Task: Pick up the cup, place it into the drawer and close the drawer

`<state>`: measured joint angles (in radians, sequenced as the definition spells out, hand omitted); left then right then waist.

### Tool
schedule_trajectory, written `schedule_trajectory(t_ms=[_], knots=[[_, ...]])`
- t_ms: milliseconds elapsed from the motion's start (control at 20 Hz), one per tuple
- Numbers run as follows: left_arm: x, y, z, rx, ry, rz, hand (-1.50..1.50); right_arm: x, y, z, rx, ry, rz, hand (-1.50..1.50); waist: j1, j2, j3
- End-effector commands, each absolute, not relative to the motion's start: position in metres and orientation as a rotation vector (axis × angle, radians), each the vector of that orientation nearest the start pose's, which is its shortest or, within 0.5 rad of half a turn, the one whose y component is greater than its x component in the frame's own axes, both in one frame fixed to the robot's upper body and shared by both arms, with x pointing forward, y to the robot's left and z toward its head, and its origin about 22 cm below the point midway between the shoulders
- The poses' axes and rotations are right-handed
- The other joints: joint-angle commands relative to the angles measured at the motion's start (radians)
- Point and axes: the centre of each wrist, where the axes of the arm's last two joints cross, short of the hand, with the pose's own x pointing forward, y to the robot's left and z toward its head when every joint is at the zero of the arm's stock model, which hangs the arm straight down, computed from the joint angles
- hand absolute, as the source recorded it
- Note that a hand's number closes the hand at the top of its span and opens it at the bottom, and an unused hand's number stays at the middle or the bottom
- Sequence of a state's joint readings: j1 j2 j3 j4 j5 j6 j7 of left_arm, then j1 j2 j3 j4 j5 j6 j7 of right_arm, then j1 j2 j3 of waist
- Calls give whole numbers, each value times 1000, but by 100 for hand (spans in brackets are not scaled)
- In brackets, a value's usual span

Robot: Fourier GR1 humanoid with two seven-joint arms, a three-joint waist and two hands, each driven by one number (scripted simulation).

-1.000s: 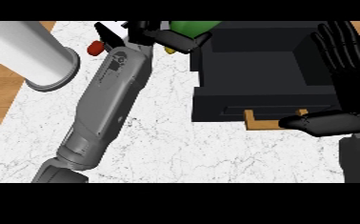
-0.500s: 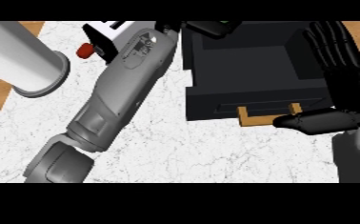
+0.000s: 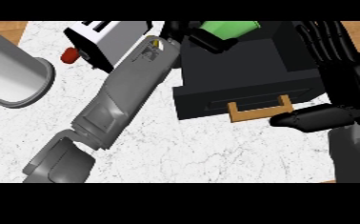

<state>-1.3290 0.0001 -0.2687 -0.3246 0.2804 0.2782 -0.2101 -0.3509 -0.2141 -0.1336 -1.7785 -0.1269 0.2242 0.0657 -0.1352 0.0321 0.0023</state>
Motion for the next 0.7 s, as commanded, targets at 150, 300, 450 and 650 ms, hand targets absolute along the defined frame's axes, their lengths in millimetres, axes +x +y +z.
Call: schedule_trajectory(t_ms=[150, 300, 450, 650], knots=[[439, 41, 111, 3, -1728, -497, -150, 297, -248, 153, 164, -2036, 375, -150, -48, 15, 0], [437, 43, 109, -68, -1746, -398, -150, 299, -234, 162, 242, -2042, 400, -150, -65, 19, -2], [435, 43, 108, -122, -1776, -293, -150, 299, -228, 155, 412, -2011, 481, -150, -82, 22, -1], [436, 36, 127, -266, -1860, -204, -150, 298, -206, 157, 626, -1959, 669, 150, -76, 23, -2]])
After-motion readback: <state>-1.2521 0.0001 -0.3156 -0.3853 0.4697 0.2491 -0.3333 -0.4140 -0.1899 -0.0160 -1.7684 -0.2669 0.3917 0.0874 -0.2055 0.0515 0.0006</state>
